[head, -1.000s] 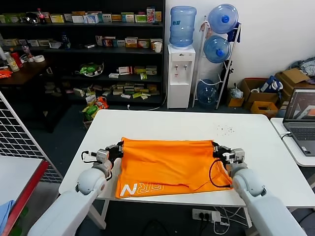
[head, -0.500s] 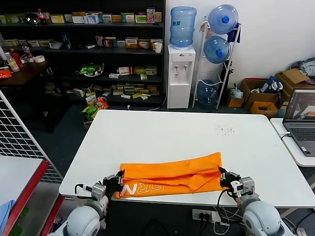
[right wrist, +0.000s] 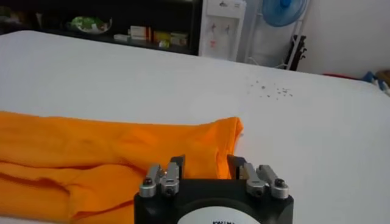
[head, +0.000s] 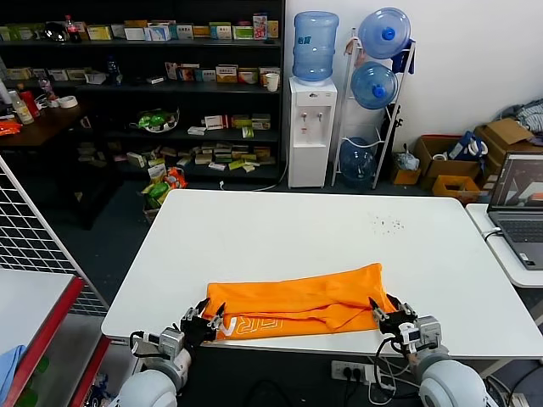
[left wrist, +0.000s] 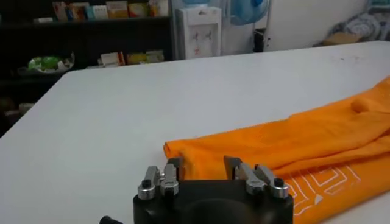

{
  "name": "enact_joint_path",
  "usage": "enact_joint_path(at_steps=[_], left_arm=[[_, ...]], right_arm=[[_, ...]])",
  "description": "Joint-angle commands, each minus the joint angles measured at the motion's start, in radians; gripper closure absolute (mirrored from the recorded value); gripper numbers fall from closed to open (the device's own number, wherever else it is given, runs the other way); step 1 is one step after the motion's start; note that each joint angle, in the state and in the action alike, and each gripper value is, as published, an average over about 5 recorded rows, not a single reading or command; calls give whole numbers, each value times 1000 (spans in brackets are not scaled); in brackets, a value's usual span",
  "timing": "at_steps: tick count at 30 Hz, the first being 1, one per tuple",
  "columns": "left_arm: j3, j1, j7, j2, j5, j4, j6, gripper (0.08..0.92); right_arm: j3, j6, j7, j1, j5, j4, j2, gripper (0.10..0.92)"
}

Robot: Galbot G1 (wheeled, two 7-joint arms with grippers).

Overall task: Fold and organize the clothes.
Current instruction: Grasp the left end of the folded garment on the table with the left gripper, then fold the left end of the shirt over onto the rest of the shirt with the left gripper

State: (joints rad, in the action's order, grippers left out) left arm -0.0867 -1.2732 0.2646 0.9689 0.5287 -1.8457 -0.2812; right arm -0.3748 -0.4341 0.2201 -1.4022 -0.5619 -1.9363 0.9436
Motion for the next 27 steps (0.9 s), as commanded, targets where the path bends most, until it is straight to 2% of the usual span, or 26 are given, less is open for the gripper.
enact_joint_path(at_steps=[1,3,8,19,27], left_arm=[[-8,25,6,46,103,75,-50,428],[-7,32,8,50,110,80,-55,439],[-6,39,5,47,116,80,-57,573],[-25,49,-14,-3,122,84,-56,875],[-85,75,-30,-111,149,109,-64,896]], right_arm=[[-6,-16,18,-24,-28,-34,4,377],[-7,-19,20,-27,-33,-41,5,316],[-11,-17,17,-37,-30,-46,3,214],[-8,-17,17,-38,-30,-48,14,203],[-8,-14,18,-44,-30,-57,20,203]])
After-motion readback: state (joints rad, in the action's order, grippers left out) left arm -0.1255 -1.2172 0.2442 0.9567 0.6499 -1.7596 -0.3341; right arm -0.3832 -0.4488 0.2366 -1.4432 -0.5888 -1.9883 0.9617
